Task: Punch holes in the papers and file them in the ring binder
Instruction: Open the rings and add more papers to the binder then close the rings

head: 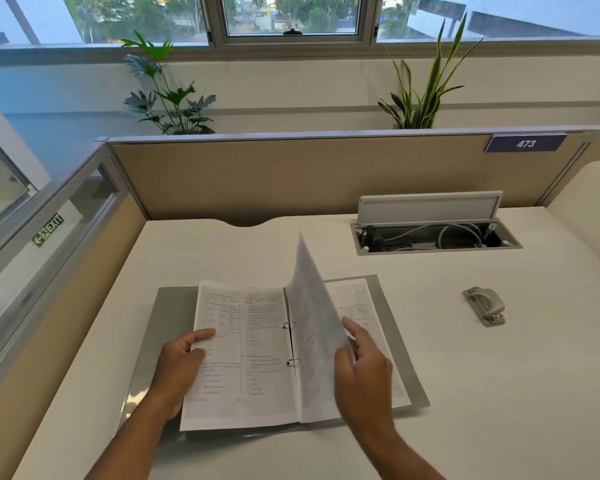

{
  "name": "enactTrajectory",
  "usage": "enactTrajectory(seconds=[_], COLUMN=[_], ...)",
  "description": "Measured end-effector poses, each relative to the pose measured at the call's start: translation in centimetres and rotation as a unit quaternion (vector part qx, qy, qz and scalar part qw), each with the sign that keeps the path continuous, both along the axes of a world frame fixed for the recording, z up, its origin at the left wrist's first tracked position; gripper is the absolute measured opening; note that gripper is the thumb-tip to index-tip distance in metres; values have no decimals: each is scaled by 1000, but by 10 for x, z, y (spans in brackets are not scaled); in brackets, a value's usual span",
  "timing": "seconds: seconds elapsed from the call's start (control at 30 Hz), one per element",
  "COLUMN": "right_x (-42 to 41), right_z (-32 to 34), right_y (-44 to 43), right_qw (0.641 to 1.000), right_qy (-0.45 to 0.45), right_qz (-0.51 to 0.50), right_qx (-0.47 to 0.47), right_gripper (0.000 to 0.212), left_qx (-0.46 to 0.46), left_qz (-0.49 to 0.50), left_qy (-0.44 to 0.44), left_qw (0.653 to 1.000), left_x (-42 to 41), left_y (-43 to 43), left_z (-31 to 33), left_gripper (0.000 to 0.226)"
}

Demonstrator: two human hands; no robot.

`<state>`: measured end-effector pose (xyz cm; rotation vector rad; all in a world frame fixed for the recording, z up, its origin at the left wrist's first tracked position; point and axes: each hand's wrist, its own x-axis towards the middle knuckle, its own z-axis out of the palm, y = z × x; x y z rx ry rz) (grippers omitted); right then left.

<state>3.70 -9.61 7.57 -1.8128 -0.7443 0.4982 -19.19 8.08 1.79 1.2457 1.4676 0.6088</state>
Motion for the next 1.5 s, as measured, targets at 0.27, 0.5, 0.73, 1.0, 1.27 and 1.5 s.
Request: enactTrajectory(seconds=[0.27,0.5,0.73,1.0,1.27,1.5], right_x=[-71,-116,-104,0,19,25], right_z=[17,-2,-15,-77,-108,-113], right_y=[17,31,22,-24,-55,-55], right_qw=[948,883,888,917,868,841], right_qy=[-207,-254,-264,-219,-212,-233], right_qz=[207,331,333,31,-88,-50], right_qx=[-127,-215,-179,-333,-441,-486], right_gripper=[64,84,90,103,122,114], left_qx=[-34,-82,-79,-68,-13,-10], left_qz=[38,20,53,52,26,11], left_qy=[-89,-123,-108,-67,-33,-9], left_qw=[995,989,990,994,999,1000], left_x=[2,3,2,-13,-15,-16], left_y=[-6,-6,-2,14,18,20], left_z=[1,3,0,-16,-27,-29], left_gripper=[22,56,10,11,37,34])
